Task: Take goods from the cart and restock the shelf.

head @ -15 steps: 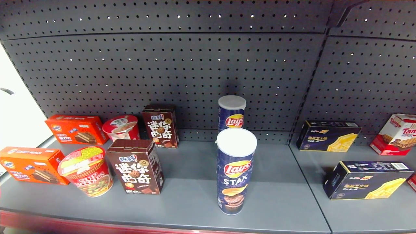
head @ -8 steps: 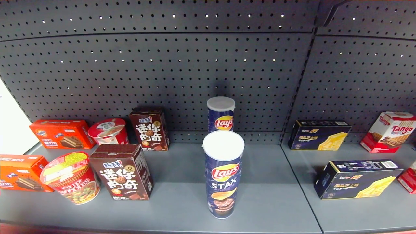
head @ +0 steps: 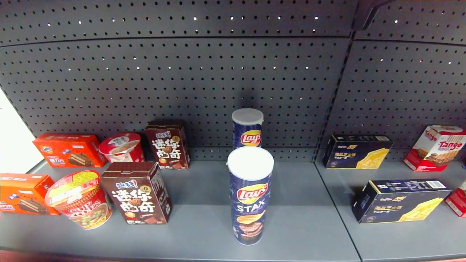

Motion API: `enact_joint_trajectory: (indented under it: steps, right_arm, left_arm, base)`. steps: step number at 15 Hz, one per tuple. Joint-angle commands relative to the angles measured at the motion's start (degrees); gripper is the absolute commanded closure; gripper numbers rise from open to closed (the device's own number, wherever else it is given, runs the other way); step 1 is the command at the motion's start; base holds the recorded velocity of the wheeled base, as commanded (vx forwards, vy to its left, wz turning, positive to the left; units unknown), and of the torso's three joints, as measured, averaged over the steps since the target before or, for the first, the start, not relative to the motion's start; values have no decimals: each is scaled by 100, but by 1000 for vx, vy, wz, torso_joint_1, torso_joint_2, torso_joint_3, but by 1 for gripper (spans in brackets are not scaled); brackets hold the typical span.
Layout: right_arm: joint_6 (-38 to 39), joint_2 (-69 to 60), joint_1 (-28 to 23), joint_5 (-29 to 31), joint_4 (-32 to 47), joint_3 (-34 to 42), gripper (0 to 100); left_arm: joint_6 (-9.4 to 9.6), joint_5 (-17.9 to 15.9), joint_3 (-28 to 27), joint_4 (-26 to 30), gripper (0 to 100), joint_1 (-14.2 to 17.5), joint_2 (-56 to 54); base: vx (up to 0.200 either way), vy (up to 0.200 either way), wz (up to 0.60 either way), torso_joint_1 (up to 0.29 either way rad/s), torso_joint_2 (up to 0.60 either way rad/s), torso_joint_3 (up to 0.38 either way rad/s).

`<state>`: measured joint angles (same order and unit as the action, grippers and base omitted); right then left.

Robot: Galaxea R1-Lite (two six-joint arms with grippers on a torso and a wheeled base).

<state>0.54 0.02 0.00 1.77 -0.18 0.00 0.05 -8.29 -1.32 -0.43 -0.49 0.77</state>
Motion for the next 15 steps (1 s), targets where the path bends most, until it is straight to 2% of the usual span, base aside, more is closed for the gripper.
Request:
enact_joint_trajectory:
  steps: [1, 15]
  right_arm:
    - [-1, -2, 0, -1, -8, 0, 0]
    - [-1, -2, 0, -1, 1, 0, 0]
  left_arm:
    - [4, -6, 9, -1, 0, -4, 2]
    - [21, -24, 0, -1, 0, -4, 2]
  base:
    - [0, 0, 0, 0, 0, 0]
    - [-14, 0, 0, 1, 0, 0]
